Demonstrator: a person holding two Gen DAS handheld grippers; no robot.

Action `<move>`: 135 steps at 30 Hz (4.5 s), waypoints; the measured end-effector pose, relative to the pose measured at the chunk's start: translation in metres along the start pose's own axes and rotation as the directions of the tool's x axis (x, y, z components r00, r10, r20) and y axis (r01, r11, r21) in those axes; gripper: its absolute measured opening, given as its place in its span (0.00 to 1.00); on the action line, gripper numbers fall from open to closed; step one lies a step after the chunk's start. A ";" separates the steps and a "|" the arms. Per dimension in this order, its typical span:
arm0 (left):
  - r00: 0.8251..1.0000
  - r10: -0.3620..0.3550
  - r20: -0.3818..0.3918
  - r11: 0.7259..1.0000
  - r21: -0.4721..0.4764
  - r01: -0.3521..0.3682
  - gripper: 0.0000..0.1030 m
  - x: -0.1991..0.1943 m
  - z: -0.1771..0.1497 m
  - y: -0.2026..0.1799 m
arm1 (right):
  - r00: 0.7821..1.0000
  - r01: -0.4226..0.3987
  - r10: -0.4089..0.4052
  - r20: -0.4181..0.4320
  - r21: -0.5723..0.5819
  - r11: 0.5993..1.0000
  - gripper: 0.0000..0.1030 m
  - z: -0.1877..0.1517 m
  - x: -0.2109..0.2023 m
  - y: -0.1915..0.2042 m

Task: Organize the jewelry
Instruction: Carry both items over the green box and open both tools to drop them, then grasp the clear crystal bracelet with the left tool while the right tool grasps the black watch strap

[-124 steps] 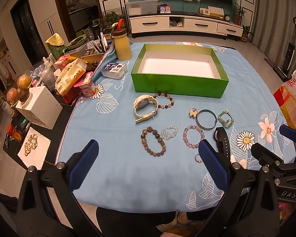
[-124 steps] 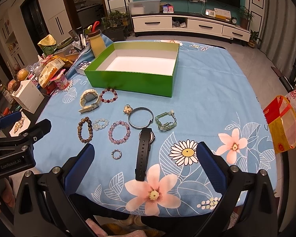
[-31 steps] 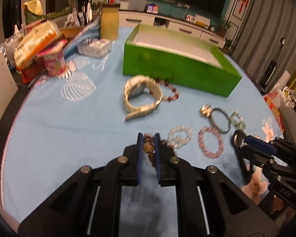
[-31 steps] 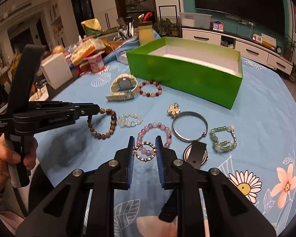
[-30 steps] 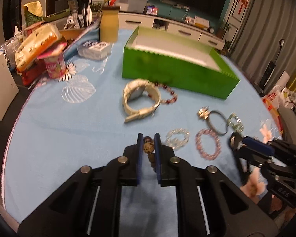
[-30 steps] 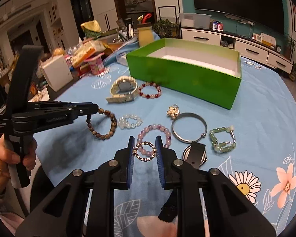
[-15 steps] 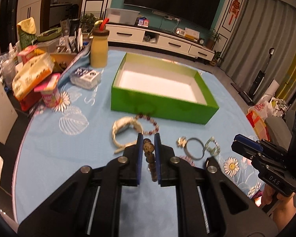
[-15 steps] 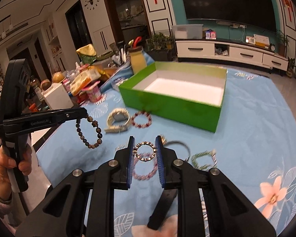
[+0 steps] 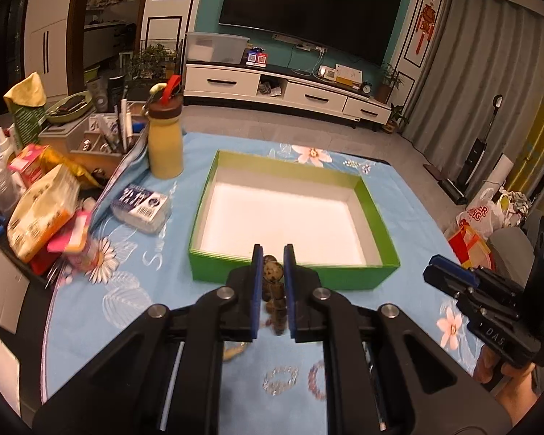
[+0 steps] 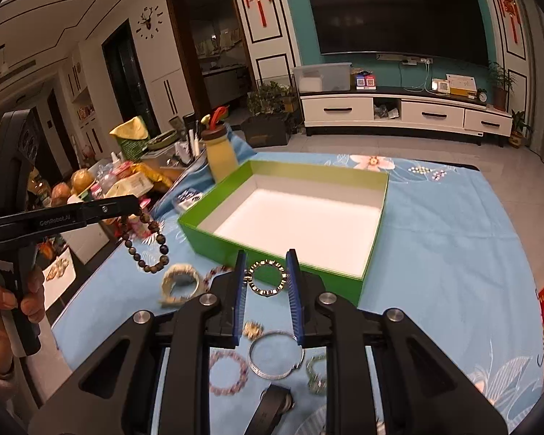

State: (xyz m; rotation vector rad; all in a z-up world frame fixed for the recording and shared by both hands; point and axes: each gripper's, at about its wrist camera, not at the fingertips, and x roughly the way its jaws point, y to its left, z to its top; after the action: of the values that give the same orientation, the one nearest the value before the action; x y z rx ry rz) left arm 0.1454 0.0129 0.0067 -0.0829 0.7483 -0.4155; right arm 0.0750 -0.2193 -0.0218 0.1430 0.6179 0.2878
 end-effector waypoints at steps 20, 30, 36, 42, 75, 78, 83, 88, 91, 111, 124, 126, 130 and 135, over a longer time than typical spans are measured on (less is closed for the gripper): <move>0.993 0.063 -0.103 0.998 0.006 -0.063 0.16 0.120 0.047 -0.016 | 0.988 0.040 -0.023 -0.152 0.110 0.993 0.27 0.028 0.110 -0.048; 0.989 0.112 -0.094 0.994 0.017 -0.111 0.79 0.108 0.027 -0.013 | 0.994 0.053 -0.032 -0.103 0.198 0.979 0.44 0.021 0.074 -0.076; 0.986 0.138 -0.098 0.990 0.022 -0.137 0.86 0.078 -0.002 -0.006 | 0.992 0.097 -0.078 -0.097 0.214 0.972 0.44 0.002 0.040 -0.084; 0.978 0.161 -0.128 0.986 -0.015 -0.165 0.86 0.048 -0.043 0.009 | 0.990 0.119 -0.096 -0.108 0.226 0.967 0.44 -0.028 0.007 -0.085; 0.969 0.105 -0.225 0.994 -0.006 -0.109 0.87 -0.003 -0.155 0.000 | 0.965 0.031 0.011 -0.261 0.157 0.987 0.45 -0.123 -0.045 -0.021; 0.969 0.096 -0.228 0.995 0.015 -0.095 0.87 -0.002 -0.159 -0.005 | 0.963 0.027 0.010 -0.270 0.135 0.991 0.46 -0.127 -0.040 -0.011; 0.970 0.076 -0.231 0.997 0.025 -0.072 0.87 0.003 -0.162 -0.008 | 0.954 0.028 0.005 -0.300 0.107 0.994 0.46 -0.131 -0.024 0.001; 0.968 0.071 -0.240 0.997 0.029 -0.066 0.86 0.011 -0.163 -0.008 | 0.947 0.034 -0.005 -0.321 0.085 0.996 0.46 -0.134 -0.012 0.009; 0.968 0.064 -0.241 0.998 0.034 -0.058 0.81 0.016 -0.163 -0.009 | 0.945 0.036 -0.009 -0.327 0.077 0.996 0.46 -0.134 -0.007 0.011; 0.972 0.051 -0.231 0.987 0.161 -0.014 0.29 0.065 -0.157 -0.024 | 0.942 0.035 0.002 -0.335 0.105 0.994 0.46 -0.136 0.004 0.001; 0.977 0.000 -0.212 0.994 0.107 0.023 0.00 0.057 -0.150 -0.025 | 0.945 0.049 -0.014 -0.327 0.099 0.994 0.46 -0.134 0.010 0.002; 0.978 -0.011 -0.207 0.995 0.091 0.030 0.00 0.054 -0.149 -0.023 | 0.947 0.051 -0.016 -0.321 0.100 0.994 0.43 -0.134 0.011 0.002; 0.979 -0.030 -0.203 0.997 0.059 0.043 0.00 0.047 -0.148 -0.017 | 0.947 0.057 -0.029 -0.319 0.076 0.995 0.24 -0.132 0.013 0.007; 0.981 -0.053 -0.187 0.998 0.030 0.059 0.00 0.038 -0.144 -0.013 | 0.954 0.057 -0.034 -0.297 0.069 0.996 0.16 -0.130 0.010 0.010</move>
State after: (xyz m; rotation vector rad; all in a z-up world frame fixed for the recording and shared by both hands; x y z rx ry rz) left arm 0.0691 -0.0035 -0.1206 -0.0323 0.9241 -0.4946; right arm 0.0039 -0.2006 -0.1305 0.1608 0.9294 0.2420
